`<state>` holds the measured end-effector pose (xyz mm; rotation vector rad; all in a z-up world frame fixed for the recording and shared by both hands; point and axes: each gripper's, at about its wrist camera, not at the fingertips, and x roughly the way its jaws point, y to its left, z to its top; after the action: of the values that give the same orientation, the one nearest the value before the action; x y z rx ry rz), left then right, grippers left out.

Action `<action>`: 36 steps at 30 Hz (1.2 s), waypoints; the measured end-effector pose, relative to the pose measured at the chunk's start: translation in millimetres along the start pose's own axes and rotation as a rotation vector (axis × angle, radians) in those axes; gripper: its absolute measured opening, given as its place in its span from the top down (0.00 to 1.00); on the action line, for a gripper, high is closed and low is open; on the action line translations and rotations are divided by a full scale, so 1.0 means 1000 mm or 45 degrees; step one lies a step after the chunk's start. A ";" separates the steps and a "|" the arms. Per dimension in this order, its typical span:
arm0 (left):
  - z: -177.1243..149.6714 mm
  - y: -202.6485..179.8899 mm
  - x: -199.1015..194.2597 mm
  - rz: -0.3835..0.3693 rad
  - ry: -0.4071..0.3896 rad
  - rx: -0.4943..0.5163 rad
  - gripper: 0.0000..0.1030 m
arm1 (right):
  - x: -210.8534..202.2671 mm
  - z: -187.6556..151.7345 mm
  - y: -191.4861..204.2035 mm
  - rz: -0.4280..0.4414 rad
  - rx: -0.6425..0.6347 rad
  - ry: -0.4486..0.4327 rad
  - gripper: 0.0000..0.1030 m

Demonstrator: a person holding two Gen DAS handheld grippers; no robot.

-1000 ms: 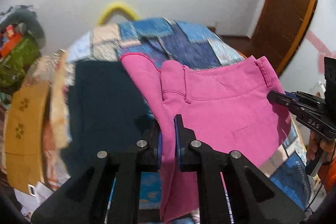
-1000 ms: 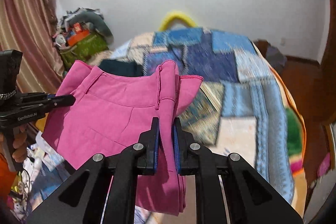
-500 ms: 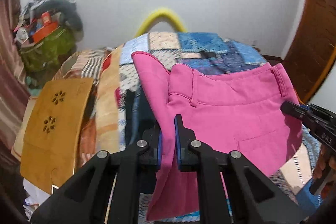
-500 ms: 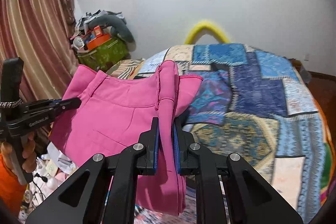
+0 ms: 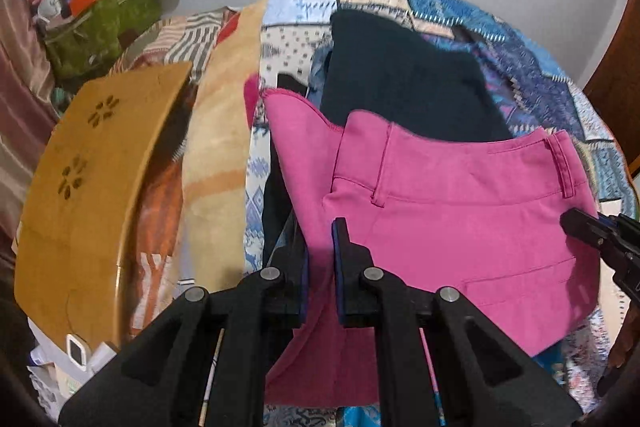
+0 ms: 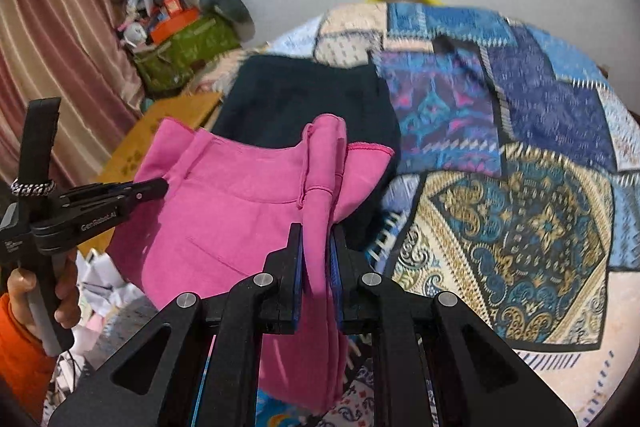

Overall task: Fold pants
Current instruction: 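Lift the folded trousers with both grippers and lay them on the navy garment, then open both grippers and pull them back from the stack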

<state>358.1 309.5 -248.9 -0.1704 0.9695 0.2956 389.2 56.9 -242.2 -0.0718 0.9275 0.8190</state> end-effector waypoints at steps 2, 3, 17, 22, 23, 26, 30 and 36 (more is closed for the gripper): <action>-0.003 -0.002 0.001 0.025 -0.011 0.020 0.82 | 0.004 -0.005 -0.003 -0.012 0.003 0.019 0.88; -0.003 -0.003 0.000 0.041 -0.014 0.026 0.80 | 0.005 -0.005 -0.003 -0.017 0.001 0.023 0.84; -0.015 -0.005 -0.112 0.028 -0.121 0.021 0.54 | -0.094 -0.001 0.009 -0.025 -0.057 -0.151 0.67; -0.027 -0.022 -0.207 -0.086 -0.344 0.047 0.45 | -0.172 -0.004 0.033 0.032 -0.114 -0.356 0.67; -0.031 -0.026 -0.226 -0.095 -0.400 0.054 0.45 | -0.186 -0.005 0.038 0.041 -0.124 -0.395 0.67; -0.048 -0.038 -0.282 -0.110 -0.540 0.075 0.45 | -0.238 -0.017 0.057 0.073 -0.176 -0.535 0.67; -0.080 -0.054 -0.349 -0.106 -0.722 0.093 0.45 | -0.290 -0.038 0.081 0.093 -0.238 -0.685 0.67; -0.137 -0.076 -0.417 -0.012 -0.960 0.120 0.44 | -0.336 -0.076 0.103 0.135 -0.265 -0.816 0.68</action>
<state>53.9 129.3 22.3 0.0286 0.2341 0.2737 159.9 -100.5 -14.8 0.0592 0.2421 0.9566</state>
